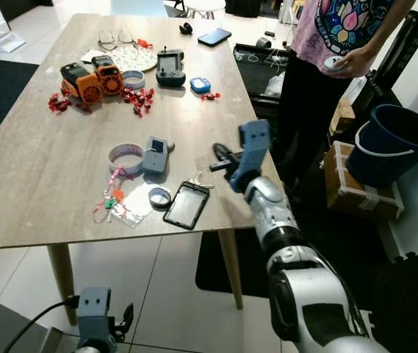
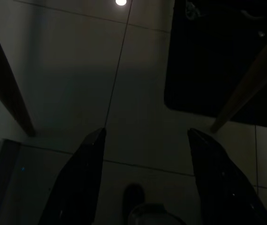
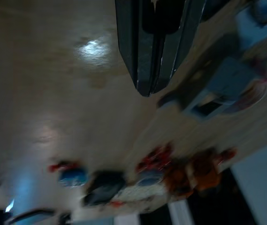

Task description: Hang keys on a hook

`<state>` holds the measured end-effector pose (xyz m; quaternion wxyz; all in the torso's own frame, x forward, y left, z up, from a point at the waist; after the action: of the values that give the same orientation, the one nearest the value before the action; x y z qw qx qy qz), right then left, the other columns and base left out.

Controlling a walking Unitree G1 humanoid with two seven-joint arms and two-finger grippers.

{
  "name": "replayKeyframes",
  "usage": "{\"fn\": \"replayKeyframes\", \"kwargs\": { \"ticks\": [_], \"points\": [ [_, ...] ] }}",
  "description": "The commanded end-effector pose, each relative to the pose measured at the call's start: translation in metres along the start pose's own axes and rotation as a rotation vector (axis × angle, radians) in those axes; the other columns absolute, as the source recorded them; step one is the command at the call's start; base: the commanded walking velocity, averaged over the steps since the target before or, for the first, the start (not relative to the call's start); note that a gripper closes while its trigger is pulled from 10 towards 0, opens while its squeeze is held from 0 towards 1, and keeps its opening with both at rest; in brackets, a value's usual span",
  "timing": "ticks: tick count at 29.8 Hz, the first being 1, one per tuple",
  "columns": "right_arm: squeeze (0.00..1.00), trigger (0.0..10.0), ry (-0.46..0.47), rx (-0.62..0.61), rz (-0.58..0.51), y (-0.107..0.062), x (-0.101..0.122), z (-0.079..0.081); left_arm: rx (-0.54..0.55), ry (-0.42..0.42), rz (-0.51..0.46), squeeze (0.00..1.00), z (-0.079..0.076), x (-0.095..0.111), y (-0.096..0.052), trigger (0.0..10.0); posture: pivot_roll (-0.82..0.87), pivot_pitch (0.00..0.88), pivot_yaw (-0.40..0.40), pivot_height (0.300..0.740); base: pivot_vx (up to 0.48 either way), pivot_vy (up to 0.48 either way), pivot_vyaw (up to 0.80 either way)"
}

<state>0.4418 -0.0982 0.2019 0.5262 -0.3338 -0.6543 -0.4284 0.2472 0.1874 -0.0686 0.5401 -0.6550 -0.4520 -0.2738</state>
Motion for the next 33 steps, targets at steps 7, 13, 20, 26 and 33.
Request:
{"fn": "replayKeyframes", "kwargs": {
  "ticks": [7,13,20,26,33],
  "points": [
    [0.00,10.0,0.000,-0.267,-0.095,-0.042,0.004,-0.073,0.026,-0.001,0.007,0.00,0.013,-0.007,-0.009,10.0,0.08,0.058,-0.071,0.740,0.000,0.000,0.00],
    [0.00,10.0,-0.019,-0.422,-0.086,-0.079,-0.007,-0.113,0.056,-0.016,-0.011,0.00,0.023,-0.008,-0.015,10.0,0.09,0.038,-0.084,0.740,0.000,0.000,0.00],
    [0.00,10.0,-0.036,-0.493,-0.018,-0.106,-0.026,-0.130,0.073,-0.022,-0.016,0.00,0.028,-0.011,-0.019,10.0,0.09,0.021,-0.093,0.740,0.000,0.000,0.00],
    [0.00,10.0,-0.046,-0.552,0.100,-0.134,-0.056,-0.139,0.095,-0.014,-0.016,0.00,0.036,-0.016,-0.027,10.0,0.10,0.005,-0.101,0.740,0.000,0.000,0.00],
    [0.00,10.0,-0.042,-0.613,0.267,-0.172,-0.098,-0.138,0.137,0.019,0.009,0.00,0.047,-0.025,-0.035,10.0,0.11,0.000,-0.113,0.740,0.000,0.000,0.00]
  ]
}}
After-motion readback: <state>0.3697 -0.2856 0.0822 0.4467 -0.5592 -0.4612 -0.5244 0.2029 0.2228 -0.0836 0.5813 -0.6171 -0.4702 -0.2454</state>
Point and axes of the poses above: a point about 5 cm out from each wrist's last joint towards the gripper, its own y axis pointing out of the wrist towards the gripper, its own x axis along the axis of the wrist's last joint, z = x × y, the point moved 5 cm from there along y, pointing out of the wrist towards the gripper, and after that the axes turned 14 degrees about -y, right-handed, at the moved point
